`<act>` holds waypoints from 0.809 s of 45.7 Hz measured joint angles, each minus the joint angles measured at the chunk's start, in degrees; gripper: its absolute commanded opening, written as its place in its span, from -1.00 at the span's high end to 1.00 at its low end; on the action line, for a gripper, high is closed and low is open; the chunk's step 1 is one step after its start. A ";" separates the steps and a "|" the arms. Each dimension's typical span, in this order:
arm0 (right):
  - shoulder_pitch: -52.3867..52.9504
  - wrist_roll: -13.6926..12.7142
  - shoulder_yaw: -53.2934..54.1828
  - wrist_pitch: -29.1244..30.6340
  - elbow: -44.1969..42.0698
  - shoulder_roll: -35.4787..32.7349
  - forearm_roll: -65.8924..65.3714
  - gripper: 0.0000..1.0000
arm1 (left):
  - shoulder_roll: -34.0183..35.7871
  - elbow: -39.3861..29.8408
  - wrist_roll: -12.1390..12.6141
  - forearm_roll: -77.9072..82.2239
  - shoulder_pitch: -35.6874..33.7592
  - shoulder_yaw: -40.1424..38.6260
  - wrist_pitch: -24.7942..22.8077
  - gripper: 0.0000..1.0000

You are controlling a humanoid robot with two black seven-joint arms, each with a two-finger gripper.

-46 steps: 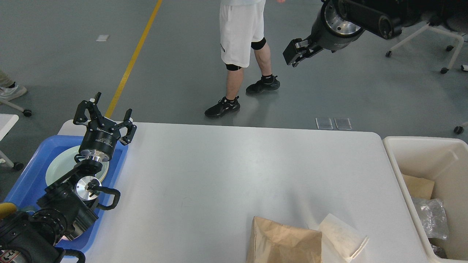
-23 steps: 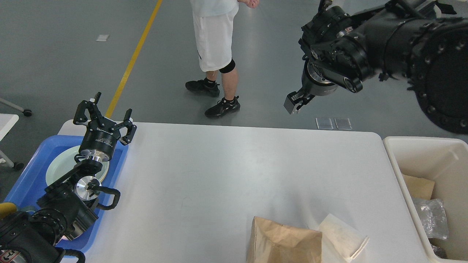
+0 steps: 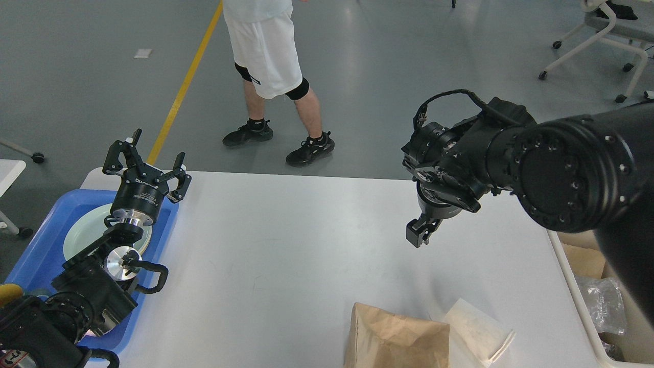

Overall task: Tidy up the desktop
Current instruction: 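Bring the right gripper back in over the table, then lower the right gripper onto the white paper bag and grasp it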

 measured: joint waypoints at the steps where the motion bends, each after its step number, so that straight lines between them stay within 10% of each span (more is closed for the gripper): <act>1: -0.41 0.01 0.00 0.00 0.35 0.00 -0.45 -1.00 | 0.00 0.00 0.00 0.00 0.00 0.00 0.00 -0.93; 37: -11.76 -2.50 1.04 -3.89 2.52 1.82 -7.43 -1.00 | 0.01 0.00 0.00 0.00 0.00 0.00 0.00 -0.93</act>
